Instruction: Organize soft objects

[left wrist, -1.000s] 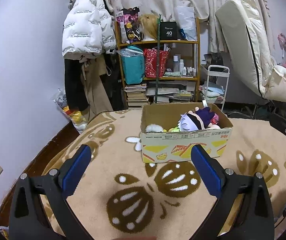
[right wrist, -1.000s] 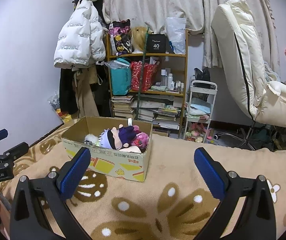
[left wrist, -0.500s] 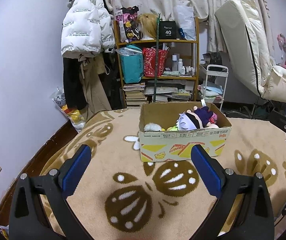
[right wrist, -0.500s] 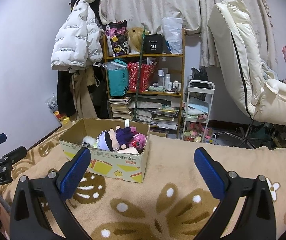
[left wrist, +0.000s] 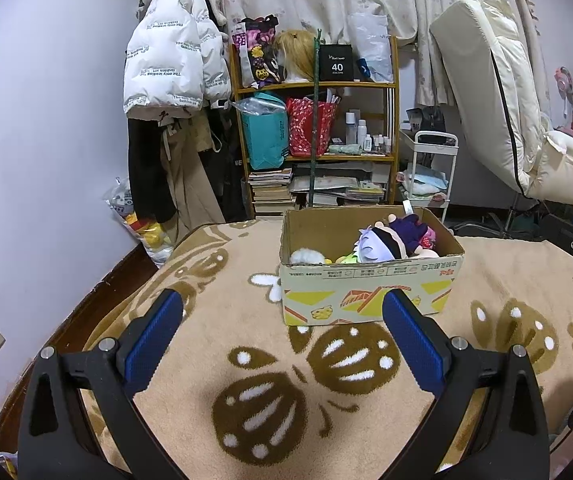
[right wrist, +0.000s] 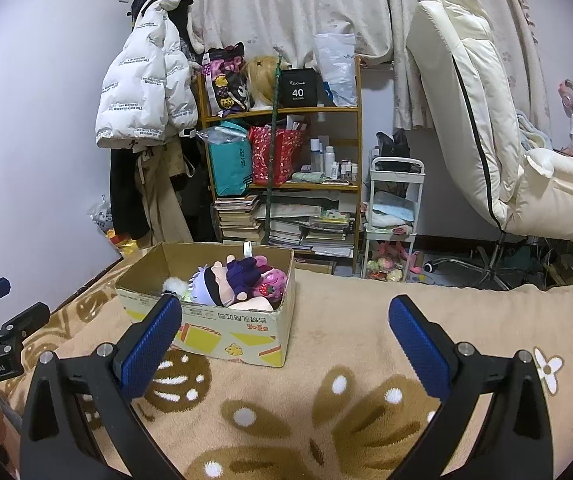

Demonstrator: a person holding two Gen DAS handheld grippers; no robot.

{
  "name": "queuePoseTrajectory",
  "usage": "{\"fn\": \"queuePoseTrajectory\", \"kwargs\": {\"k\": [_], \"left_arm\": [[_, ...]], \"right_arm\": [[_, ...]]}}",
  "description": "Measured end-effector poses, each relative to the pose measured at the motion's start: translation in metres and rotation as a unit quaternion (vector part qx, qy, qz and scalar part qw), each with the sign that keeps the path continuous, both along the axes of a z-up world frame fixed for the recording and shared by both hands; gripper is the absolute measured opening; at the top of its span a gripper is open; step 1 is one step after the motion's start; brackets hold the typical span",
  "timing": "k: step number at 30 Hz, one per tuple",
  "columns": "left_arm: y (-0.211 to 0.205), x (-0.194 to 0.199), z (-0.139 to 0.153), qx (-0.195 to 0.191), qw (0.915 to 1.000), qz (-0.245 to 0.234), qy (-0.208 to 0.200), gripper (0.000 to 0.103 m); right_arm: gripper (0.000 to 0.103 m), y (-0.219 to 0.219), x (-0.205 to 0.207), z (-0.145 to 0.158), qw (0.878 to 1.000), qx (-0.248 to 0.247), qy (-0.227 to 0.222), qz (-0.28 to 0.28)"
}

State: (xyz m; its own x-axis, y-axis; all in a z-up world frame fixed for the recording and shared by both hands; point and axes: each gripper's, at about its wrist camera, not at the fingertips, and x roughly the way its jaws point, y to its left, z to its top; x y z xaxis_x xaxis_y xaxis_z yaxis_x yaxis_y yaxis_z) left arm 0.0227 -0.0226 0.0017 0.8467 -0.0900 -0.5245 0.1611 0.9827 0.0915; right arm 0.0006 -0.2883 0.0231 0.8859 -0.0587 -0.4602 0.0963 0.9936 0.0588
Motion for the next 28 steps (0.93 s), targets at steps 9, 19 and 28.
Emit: {"fn": "queuePoseTrajectory", "kwargs": {"k": [9,19,28], "left_arm": [[0.0011,0.0021,-0.0015,0.0,1.0,0.0,0.002,0.099],[0.0012,0.0022,-0.0015,0.001,1.0,0.0,0.003,0.099],[0.001,0.0023,-0.0013,0.001,1.0,0.0,0.003,0.099]], "right_arm": [[0.103,-0.0011,0.0001,0.0006,1.0,-0.001,0.0,-0.001],[0.103,-0.0021,0.0001,0.0004,1.0,0.0,0.0,0.0],[0.103,-0.0029,-0.0002,0.0005,1.0,0.0,0.0,-0.001]]}}
